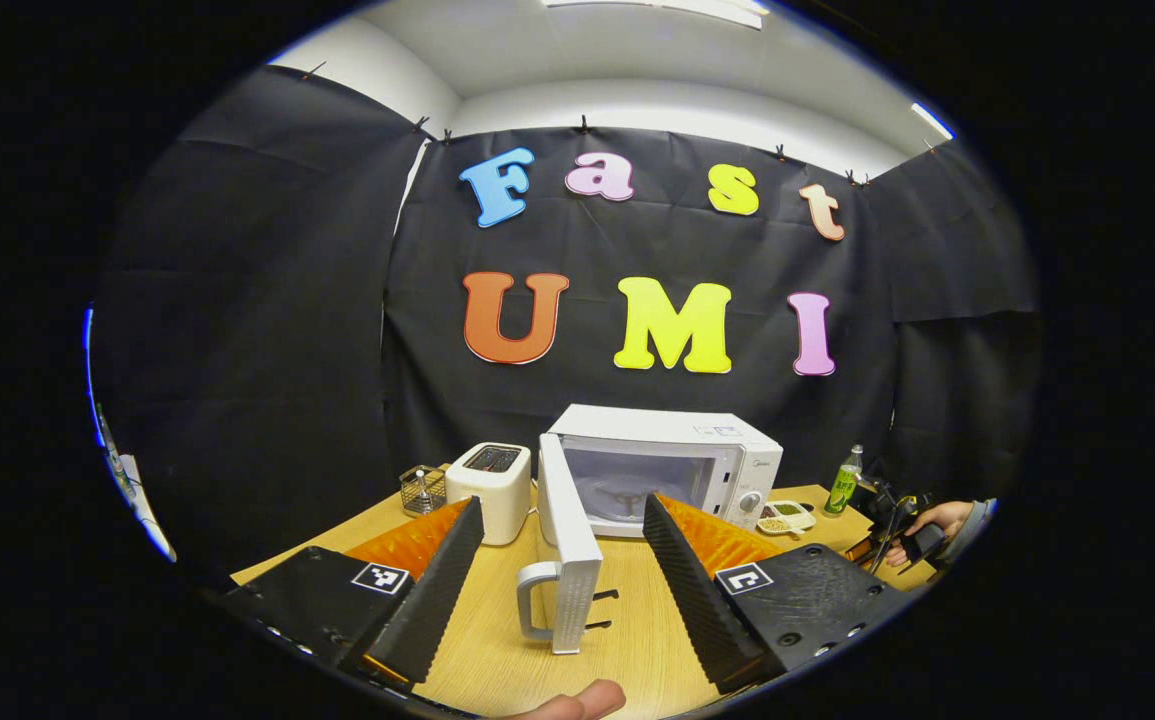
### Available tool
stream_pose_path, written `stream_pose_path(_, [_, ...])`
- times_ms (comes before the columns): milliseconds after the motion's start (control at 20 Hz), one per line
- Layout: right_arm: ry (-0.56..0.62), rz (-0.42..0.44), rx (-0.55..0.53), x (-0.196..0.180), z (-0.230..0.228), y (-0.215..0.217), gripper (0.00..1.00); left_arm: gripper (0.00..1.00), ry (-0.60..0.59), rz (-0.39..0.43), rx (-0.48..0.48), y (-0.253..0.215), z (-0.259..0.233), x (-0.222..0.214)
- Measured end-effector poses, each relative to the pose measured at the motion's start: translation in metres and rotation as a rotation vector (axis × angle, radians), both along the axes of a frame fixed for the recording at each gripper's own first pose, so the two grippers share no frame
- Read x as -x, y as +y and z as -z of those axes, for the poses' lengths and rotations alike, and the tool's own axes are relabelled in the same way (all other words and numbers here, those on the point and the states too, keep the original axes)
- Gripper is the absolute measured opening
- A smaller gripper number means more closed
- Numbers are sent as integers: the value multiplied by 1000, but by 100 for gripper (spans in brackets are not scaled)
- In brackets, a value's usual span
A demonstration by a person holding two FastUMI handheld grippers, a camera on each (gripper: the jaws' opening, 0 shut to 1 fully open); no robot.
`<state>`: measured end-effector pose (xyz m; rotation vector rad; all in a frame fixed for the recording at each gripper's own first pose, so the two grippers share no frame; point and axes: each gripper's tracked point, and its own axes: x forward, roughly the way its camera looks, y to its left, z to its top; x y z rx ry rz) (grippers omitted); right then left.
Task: Open the microwave oven with the left hand, put the food in, and close the microwave oven.
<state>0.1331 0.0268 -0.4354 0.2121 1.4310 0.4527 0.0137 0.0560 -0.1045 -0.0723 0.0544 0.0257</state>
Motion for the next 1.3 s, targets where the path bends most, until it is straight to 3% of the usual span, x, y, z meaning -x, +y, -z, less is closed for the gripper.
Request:
stream_pose_path(100, [98,-47,-29,6,4,1,14,95,5,-1,-11,-1,2,-1])
stream_pose_path(300, [201,-10,-158,1,5,8,0,95,5,-10,-27,0,2,4])
stream_pose_path(350, [202,4,-175,2,5,8,4,95,3,-10,-25,0,2,3])
stream_pose_path(550, [179,10,-223,9,4,7,4,95,0,-16,-14,3,-1,9])
stream_pose_path(850, [145,72,-237,20,-12,0,4,95,-18,46,32,1,-3,11])
stream_pose_path(1300, [74,126,-252,25,-65,52,4,95,-36,70,31,26,-2,14])
